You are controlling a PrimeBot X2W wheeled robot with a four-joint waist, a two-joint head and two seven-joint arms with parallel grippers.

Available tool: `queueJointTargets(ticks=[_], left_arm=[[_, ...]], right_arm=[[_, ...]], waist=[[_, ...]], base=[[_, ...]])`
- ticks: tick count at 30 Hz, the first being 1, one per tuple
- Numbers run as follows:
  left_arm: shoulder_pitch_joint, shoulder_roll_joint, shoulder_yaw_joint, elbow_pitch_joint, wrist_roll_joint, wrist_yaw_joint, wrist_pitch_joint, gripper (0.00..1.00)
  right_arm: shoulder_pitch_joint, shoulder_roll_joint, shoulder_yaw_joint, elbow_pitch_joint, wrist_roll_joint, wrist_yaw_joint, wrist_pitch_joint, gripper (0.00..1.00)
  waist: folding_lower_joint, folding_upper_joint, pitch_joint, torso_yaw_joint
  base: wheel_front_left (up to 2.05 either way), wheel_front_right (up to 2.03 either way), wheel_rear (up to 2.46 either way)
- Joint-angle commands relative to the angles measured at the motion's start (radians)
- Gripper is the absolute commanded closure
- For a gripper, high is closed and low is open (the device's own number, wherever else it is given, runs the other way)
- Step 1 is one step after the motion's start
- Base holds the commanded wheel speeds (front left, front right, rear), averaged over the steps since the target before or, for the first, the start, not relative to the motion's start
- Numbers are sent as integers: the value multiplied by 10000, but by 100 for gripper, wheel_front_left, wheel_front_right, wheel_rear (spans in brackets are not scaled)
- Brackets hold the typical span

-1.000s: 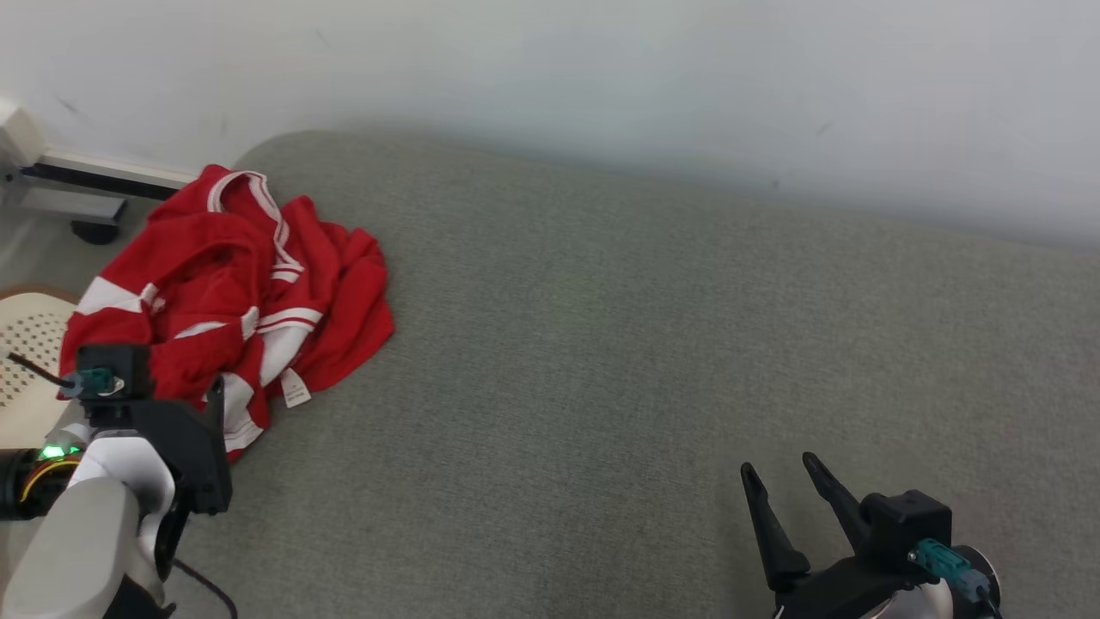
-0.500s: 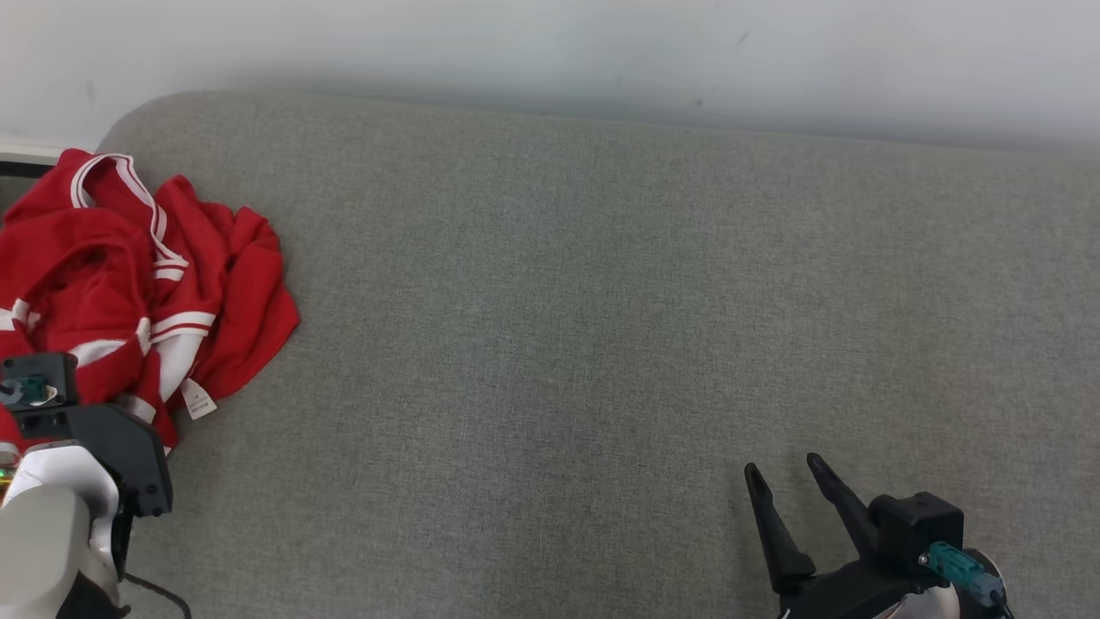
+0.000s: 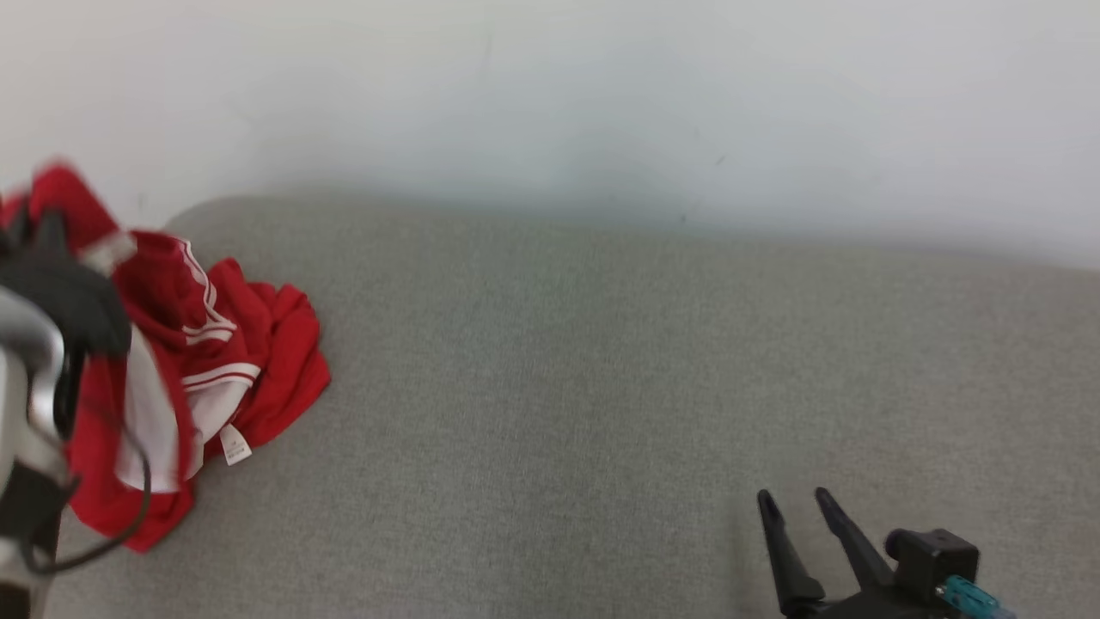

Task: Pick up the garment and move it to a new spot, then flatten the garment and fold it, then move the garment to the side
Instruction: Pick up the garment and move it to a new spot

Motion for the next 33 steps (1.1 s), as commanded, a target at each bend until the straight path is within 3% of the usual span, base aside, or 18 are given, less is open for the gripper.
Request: queueJointTargets(ticks=[1, 6, 10, 18, 26, 30, 33], left_arm=[[-356, -64, 17, -434, -156, -73, -142, 100], [-846, -822, -131, -2362, -505, -223, -257, 100], [-774, -1818, -363, -3640, -981, -260, -175, 100], [-128, -3495, -949, -4753, -1940, -221, -188, 100], [512, -3950, -1503, -3882, -2875, 119, -776, 100], [1100, -3934, -1582, -2554, -3191, 333, -956, 100], [1597, -3619, -1454, -1356, -3087, 572, -1167, 100]], right_arm=[[42, -17, -116, 90, 73, -21, -135, 0], [30, -13, -499, 518, 90, -21, -432, 0], [-22, -17, -815, 693, -78, -21, -560, 0], [-234, -17, -801, 470, -194, -21, -318, 0], [-379, -11, -596, 299, -124, -21, -211, 0], [-439, -13, -565, 299, -35, -21, -322, 0], [-485, -8, -460, 374, 44, -21, -371, 0]], waist=[[2, 1, -774, -153], [2, 1, -1184, -629], [2, 1, -1287, -1188], [2, 1, -1089, -2803], [2, 1, -532, -4076], [2, 1, -266, -4253], [2, 1, -161, -4241]], base=[[0, 0, 0], [0, 0, 0], [0, 0, 0], [0, 0, 0], [0, 0, 0], [0, 0, 0], [0, 0, 0]])
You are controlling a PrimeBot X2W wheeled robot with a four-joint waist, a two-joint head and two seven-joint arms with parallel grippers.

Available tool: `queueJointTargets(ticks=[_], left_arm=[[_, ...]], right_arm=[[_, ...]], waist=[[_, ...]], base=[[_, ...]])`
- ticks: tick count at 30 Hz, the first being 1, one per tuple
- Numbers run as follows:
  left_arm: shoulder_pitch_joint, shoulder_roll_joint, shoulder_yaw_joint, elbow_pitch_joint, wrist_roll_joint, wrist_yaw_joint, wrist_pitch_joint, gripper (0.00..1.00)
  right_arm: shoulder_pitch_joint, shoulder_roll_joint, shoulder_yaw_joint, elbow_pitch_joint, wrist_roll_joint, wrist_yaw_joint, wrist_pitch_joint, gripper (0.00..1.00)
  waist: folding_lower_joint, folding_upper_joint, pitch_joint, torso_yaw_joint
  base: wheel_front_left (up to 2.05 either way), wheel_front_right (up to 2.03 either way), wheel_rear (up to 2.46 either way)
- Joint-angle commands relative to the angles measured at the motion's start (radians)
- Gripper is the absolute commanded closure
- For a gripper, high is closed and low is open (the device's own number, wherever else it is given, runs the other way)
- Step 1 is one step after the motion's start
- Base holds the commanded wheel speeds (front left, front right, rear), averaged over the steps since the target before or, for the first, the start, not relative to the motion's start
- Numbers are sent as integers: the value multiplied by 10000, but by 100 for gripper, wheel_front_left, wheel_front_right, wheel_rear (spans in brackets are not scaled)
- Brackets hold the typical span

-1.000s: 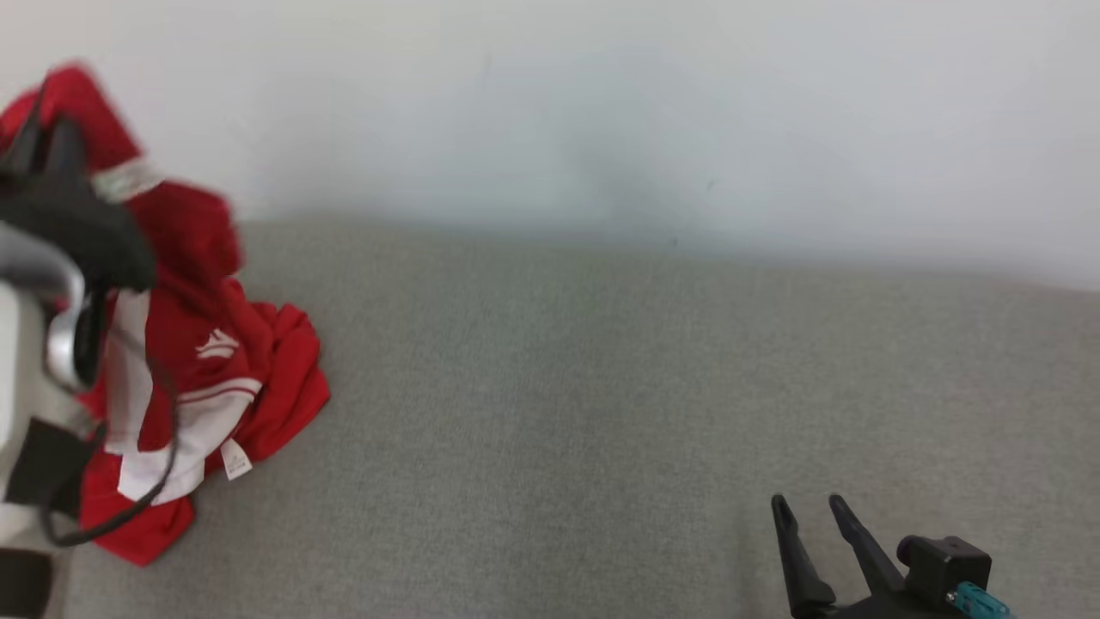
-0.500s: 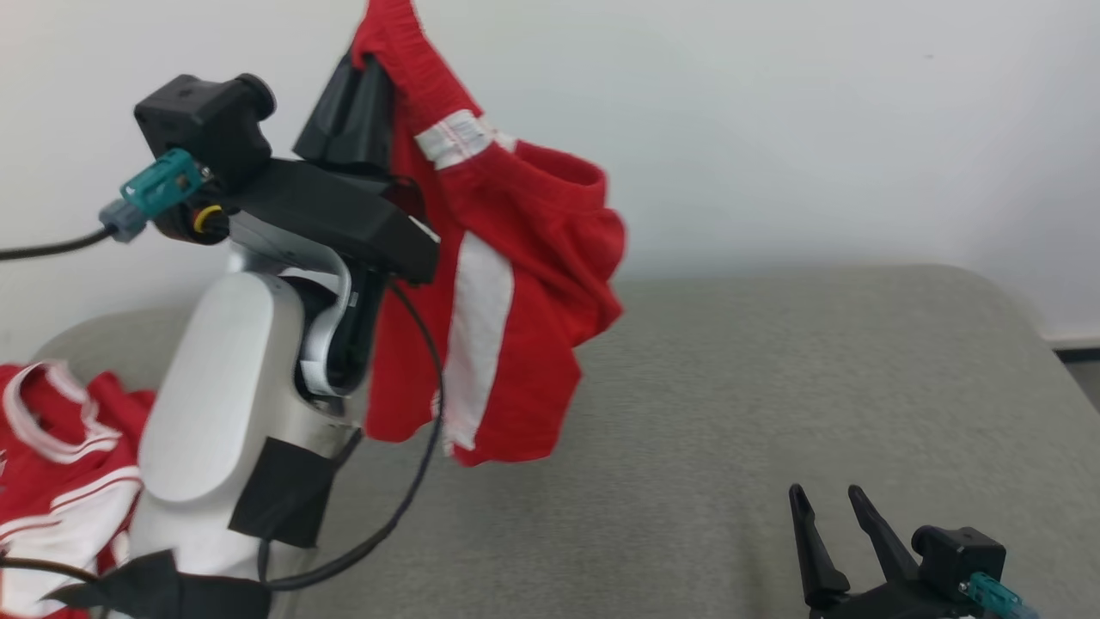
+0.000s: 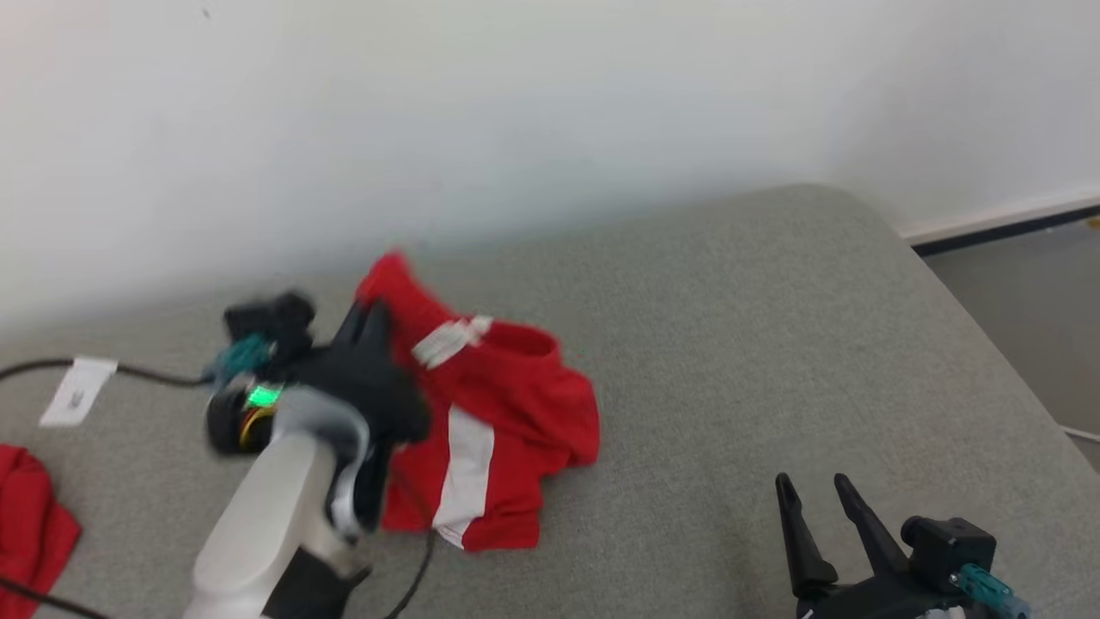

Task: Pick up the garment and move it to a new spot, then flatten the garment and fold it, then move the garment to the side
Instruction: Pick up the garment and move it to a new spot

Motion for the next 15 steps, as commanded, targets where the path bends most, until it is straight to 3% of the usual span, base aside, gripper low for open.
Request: queueJointTargets(ticks=[1, 8, 9, 10, 11, 15], left_arm=[[306, 274, 128, 465, 35, 97, -148, 100], [963, 850, 182, 1953, 186, 258, -502, 100], [1056, 923, 172, 2150, 199, 238, -514, 93], [1129, 985, 120, 2349, 252, 232, -501, 41], [1194, 1055, 66, 2519, 300, 229, -449, 0], [1513, 1383, -117, 3133, 444, 306, -68, 0]], right_arm=[[-178, 0, 96, 48, 66, -21, -67, 0], [-110, -3, 90, 232, 177, -21, -179, 0], [-101, -5, 119, 275, 211, -21, -192, 0], [-91, -5, 136, 296, 220, -21, -196, 0], [-91, -3, 165, 315, 235, -21, -220, 0], [-110, -10, 217, 383, 309, -21, -265, 0]], waist=[[-1, 0, 321, -209], [-1, 0, 288, 340], [-1, 0, 263, 441], [-1, 0, 234, 554], [-1, 0, 197, 648], [-1, 0, 56, 998]], base=[[0, 0, 0], [0, 0, 0], [0, 0, 0], [0, 0, 0], [0, 0, 0], [0, 0, 0]])
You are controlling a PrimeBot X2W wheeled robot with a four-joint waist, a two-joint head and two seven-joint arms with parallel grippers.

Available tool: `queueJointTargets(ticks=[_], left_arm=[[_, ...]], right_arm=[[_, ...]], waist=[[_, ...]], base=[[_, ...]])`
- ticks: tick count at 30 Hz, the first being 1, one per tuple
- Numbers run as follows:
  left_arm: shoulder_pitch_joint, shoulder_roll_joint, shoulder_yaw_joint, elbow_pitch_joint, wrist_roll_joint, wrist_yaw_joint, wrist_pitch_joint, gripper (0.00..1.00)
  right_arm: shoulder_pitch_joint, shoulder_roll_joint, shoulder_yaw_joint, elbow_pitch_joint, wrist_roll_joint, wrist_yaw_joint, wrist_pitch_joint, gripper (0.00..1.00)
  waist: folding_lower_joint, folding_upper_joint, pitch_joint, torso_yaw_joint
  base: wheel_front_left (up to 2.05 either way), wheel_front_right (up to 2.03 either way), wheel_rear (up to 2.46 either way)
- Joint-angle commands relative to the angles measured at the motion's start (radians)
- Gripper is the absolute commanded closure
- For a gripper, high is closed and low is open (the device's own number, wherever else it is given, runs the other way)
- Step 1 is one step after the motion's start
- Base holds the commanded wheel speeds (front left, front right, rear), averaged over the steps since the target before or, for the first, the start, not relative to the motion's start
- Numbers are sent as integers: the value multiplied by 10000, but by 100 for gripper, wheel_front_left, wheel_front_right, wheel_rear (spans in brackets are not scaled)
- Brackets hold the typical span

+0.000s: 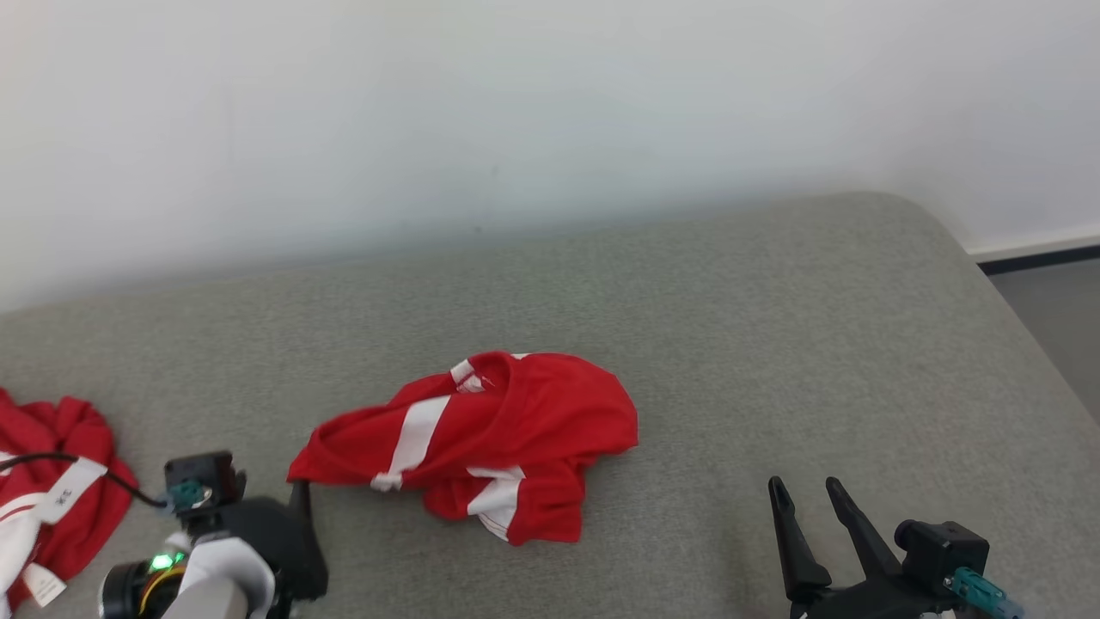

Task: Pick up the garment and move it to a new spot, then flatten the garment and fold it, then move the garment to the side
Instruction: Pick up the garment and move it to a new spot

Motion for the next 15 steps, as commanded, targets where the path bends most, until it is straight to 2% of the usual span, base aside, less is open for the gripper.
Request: queueJointTargets(ticks=[1, 5, 10, 15], left_arm=[[196, 67, -28, 36, 79, 30, 33, 0], [455, 399, -35, 234, -135, -75, 927, 0], [7, 228, -163, -472, -343, -284, 2027, 0], [-314, -564, -262, -1742, -951, -612, 3148, 0]], right_arm=[[22, -14, -20, 38, 36, -21, -48, 0], [209, -16, -177, 96, 52, -21, -112, 0], [261, -14, -314, 87, -26, -21, -92, 0], [248, -13, -357, 58, -71, -21, -58, 0]], waist=[[-1, -1, -186, 300], [-1, -1, -318, 682], [-1, -1, -346, 767], [-1, -1, -255, 306]], base=[[0, 0, 0], [0, 0, 0], [0, 0, 0], [0, 0, 0]])
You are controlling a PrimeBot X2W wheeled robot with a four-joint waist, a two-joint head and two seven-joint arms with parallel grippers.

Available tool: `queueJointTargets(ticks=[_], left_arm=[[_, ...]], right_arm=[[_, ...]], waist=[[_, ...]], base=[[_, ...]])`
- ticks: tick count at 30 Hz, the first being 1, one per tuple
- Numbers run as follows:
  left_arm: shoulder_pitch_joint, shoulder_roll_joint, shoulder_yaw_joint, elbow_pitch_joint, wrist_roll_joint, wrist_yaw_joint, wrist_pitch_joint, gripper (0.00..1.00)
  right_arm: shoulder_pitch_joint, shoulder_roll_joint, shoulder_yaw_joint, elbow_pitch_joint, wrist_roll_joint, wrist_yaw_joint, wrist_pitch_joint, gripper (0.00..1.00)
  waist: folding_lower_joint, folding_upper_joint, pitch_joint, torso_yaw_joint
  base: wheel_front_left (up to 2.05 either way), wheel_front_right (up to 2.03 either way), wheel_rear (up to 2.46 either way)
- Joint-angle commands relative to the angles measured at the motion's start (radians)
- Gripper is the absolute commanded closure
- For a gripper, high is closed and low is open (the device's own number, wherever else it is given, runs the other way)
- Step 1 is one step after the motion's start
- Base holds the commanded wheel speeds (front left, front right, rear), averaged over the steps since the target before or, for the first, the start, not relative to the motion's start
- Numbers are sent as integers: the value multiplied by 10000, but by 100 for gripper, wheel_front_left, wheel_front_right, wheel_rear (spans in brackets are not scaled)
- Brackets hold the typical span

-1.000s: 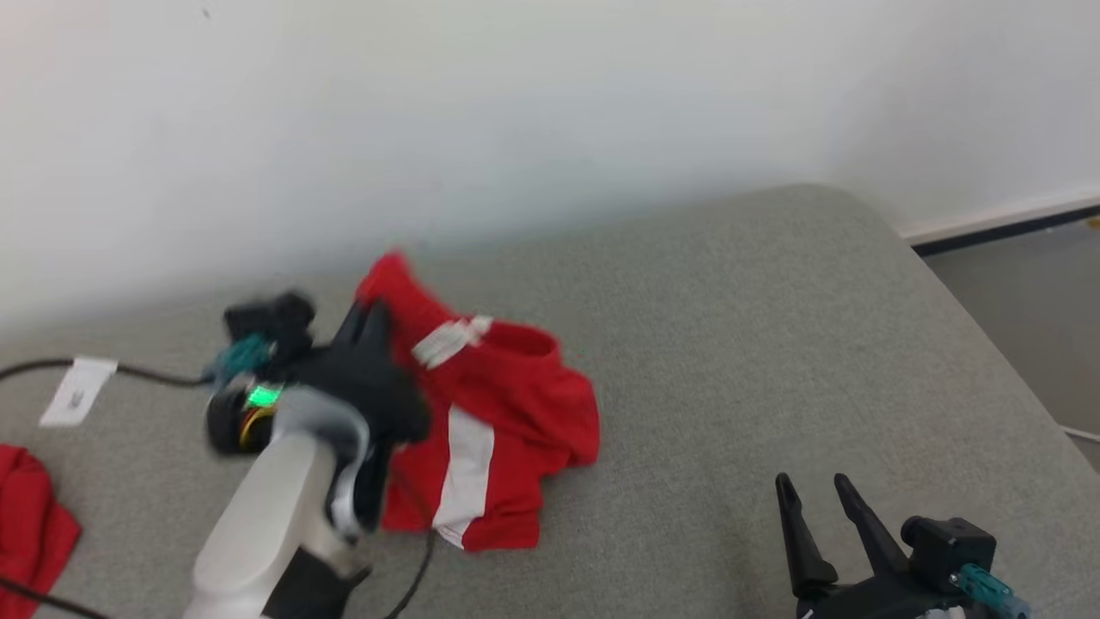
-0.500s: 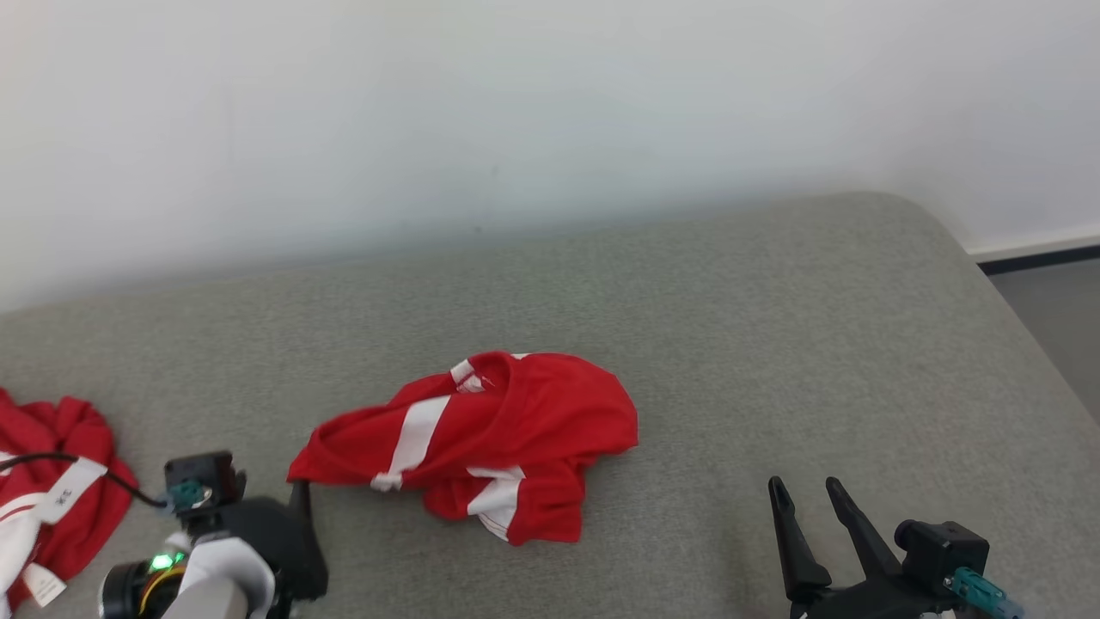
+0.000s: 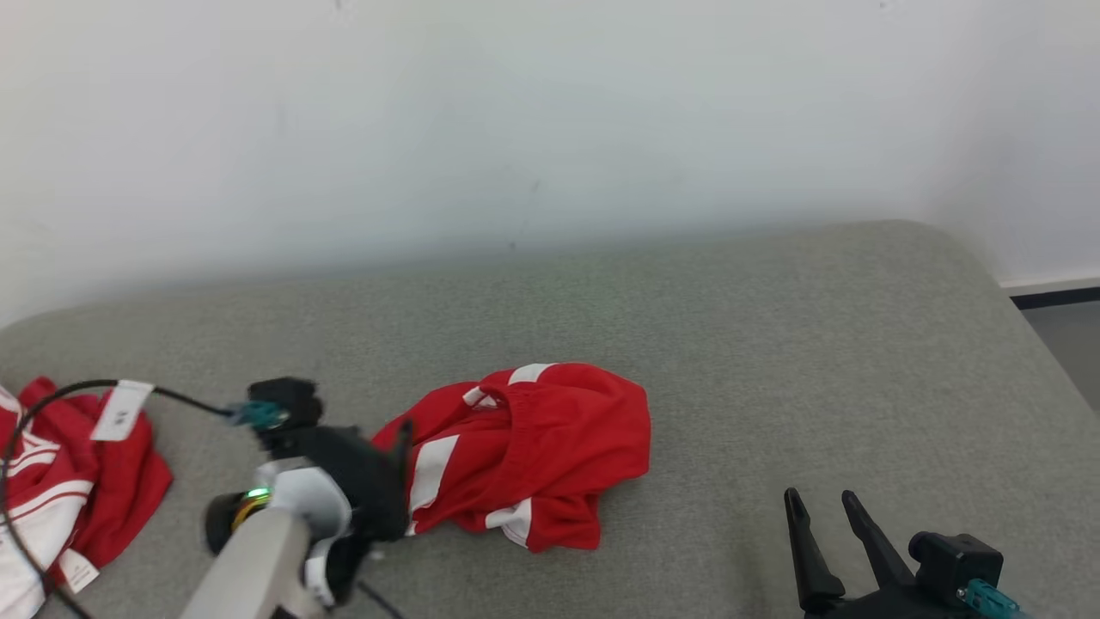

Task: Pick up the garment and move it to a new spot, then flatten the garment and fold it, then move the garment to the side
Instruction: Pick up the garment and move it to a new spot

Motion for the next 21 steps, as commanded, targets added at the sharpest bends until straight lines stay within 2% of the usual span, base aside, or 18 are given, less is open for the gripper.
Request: queueJointTargets(ticks=[1, 3, 11, 14, 21], left_arm=[[-81, -289, -13, -352, -277, -75, 408, 0], [-173, -510, -117, -696, -493, -74, 943, 0], [-323, -617, -301, -969, -477, 786, 2082, 0], [-419, -489, -225, -844, -433, 1050, 2180, 0], [-702, -395, -28, -384, -521, 1356, 2057, 0]], right_arm=[[13, -13, 35, -30, -49, -21, -12, 0], [-25, -14, 74, -35, -33, -21, 10, 0], [-135, -16, 227, -84, -34, -21, 40, 0], [-160, -13, 230, -76, -56, -21, 50, 0], [-193, -13, 328, -69, -7, -21, 56, 0]], waist=[[-1, 0, 127, -451], [-1, 0, 189, -769], [-1, 0, 416, -2116], [-1, 0, 476, -2457], [-1, 0, 534, -2792]], base=[[0, 0, 0], [0, 0, 0], [0, 0, 0], [0, 0, 0], [0, 0, 0]])
